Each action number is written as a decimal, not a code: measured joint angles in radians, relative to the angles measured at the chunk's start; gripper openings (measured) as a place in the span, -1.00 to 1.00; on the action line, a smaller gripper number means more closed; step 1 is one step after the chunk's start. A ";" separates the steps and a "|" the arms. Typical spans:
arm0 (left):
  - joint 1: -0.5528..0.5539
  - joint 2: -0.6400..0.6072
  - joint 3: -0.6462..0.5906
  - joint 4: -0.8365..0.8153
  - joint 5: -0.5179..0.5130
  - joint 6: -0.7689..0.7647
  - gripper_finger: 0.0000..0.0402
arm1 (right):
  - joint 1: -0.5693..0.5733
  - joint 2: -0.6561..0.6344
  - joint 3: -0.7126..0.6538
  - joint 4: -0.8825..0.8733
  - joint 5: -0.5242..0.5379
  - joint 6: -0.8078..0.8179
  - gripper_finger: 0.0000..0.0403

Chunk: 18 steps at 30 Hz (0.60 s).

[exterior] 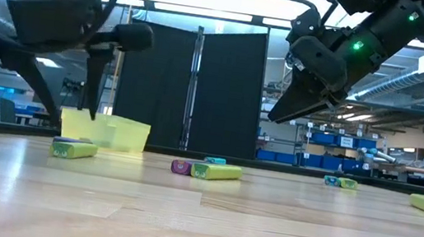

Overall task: Sort blocks
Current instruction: Put the green block into the transparent bin

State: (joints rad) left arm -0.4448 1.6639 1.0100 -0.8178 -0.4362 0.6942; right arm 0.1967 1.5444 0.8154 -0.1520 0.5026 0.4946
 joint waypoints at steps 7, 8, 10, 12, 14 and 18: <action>0.034 0.047 0.000 -0.013 0.008 0.136 -0.15 | 0.000 0.000 0.000 -0.002 -0.002 0.007 -0.24; 0.038 0.056 0.000 -0.010 0.010 0.149 -0.15 | 0.000 0.000 0.000 -0.002 -0.002 0.007 -0.24; 0.046 0.074 0.000 -0.006 0.010 0.164 -0.15 | 0.000 0.000 0.000 -0.002 -0.003 0.007 -0.24; 0.054 0.092 0.000 -0.006 0.010 0.166 -0.15 | 0.000 0.000 0.000 -0.002 -0.004 0.007 -0.24; 0.059 0.111 0.000 -0.001 0.005 0.167 -0.15 | 0.000 0.000 0.000 -0.002 -0.007 0.007 -0.24; 0.058 0.131 0.000 0.009 -0.013 0.167 -0.15 | 0.000 0.000 0.000 -0.002 -0.008 0.004 -0.24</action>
State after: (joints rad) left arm -0.3871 1.7952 1.0100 -0.8084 -0.4497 0.8608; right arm 0.1970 1.5444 0.8154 -0.1543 0.4950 0.4983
